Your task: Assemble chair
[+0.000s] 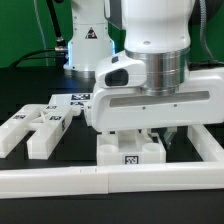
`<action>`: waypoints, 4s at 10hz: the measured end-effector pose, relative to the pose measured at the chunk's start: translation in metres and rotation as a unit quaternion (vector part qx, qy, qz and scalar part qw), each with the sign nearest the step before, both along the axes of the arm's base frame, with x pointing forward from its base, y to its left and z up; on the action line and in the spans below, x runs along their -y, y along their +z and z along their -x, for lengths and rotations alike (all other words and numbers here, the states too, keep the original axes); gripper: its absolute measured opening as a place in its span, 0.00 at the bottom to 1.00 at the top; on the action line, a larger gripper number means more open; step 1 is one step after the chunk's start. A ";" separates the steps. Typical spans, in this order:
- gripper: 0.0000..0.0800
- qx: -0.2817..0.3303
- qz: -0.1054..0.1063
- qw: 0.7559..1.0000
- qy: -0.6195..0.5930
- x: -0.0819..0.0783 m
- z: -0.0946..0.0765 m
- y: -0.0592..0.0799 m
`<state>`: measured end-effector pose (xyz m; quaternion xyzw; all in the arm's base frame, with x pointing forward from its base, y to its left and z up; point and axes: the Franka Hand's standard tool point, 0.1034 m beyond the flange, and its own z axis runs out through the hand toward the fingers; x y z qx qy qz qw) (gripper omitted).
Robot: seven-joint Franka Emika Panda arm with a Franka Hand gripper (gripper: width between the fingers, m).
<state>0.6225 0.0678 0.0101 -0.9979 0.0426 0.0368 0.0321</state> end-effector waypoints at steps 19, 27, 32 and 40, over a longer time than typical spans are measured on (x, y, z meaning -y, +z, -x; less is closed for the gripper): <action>0.80 0.002 0.023 1.000 -0.003 -0.015 -0.022 0.016; 0.81 0.008 0.015 1.000 -0.002 -0.017 -0.008 0.047; 0.81 -0.025 0.029 0.999 -0.019 0.021 0.061 0.057; 0.81 -0.019 0.026 0.999 -0.023 0.028 0.088 0.050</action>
Offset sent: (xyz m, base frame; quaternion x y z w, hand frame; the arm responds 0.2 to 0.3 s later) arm 0.0300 0.0345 0.0019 0.0056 -0.0058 0.0144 0.9999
